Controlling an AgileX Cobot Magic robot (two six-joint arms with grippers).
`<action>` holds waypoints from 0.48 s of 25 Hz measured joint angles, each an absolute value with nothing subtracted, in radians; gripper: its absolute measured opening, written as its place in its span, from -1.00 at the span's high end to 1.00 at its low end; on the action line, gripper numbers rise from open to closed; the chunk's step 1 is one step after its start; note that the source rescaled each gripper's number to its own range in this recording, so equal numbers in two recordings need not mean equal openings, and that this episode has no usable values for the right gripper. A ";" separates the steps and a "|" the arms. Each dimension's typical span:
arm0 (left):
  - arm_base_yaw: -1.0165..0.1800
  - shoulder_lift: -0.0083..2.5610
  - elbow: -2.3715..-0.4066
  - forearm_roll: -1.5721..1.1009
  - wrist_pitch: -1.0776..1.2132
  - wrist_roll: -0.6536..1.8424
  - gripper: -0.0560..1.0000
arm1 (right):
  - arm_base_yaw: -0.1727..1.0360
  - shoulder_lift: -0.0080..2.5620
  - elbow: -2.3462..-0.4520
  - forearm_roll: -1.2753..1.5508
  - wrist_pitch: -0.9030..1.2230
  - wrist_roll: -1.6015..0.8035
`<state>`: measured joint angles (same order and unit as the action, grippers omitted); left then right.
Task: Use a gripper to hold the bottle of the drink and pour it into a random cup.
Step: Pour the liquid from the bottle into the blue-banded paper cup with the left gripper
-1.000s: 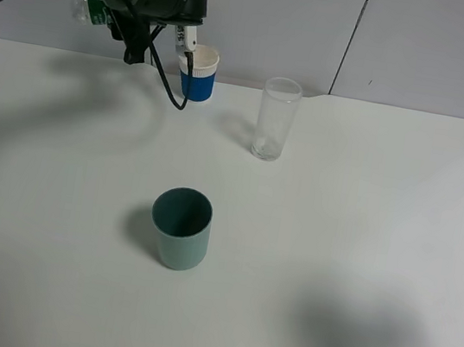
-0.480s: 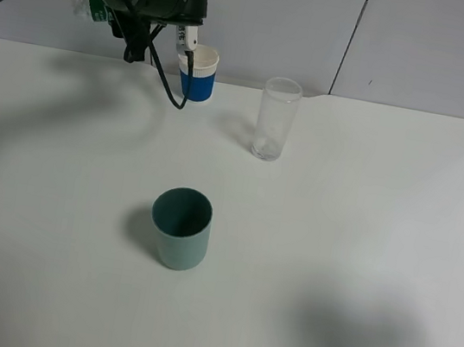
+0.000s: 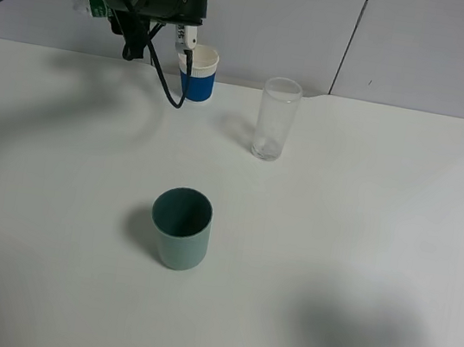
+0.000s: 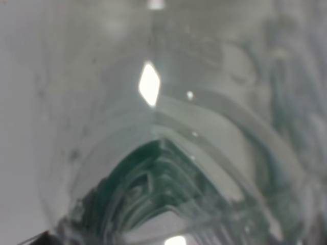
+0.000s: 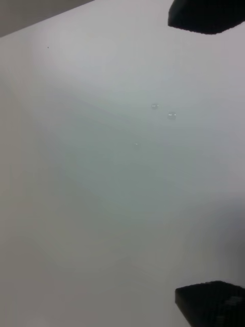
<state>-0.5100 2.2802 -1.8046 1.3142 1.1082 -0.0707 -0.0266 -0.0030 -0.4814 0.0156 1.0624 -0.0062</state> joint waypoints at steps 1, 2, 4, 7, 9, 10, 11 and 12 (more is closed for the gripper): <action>-0.510 2.280 -1.805 1.316 1.108 -0.071 0.89 | -0.027 -0.003 -0.481 0.016 1.062 -0.006; -0.510 2.280 -1.805 1.318 1.108 -0.071 0.89 | -0.027 -0.003 -0.481 0.016 1.062 -0.006; -0.510 2.280 -1.805 1.324 1.108 -0.071 0.89 | -0.027 -0.003 -0.481 0.016 1.062 -0.006; -0.510 2.280 -1.805 1.330 1.108 -0.070 0.89 | -0.027 -0.003 -0.481 0.016 1.062 -0.006; -0.510 2.280 -1.805 1.330 1.108 -0.070 0.89 | -0.027 -0.003 -0.481 0.016 1.062 -0.006; -0.510 2.280 -1.805 1.330 1.108 -0.070 0.89 | -0.027 -0.003 -0.481 0.016 1.062 -0.006; -0.510 2.280 -1.805 1.331 1.108 -0.070 0.89 | -0.027 -0.003 -0.481 0.016 1.062 -0.006; -0.510 2.280 -1.805 1.331 1.108 -0.070 0.89 | -0.027 -0.003 -0.481 0.016 1.062 -0.006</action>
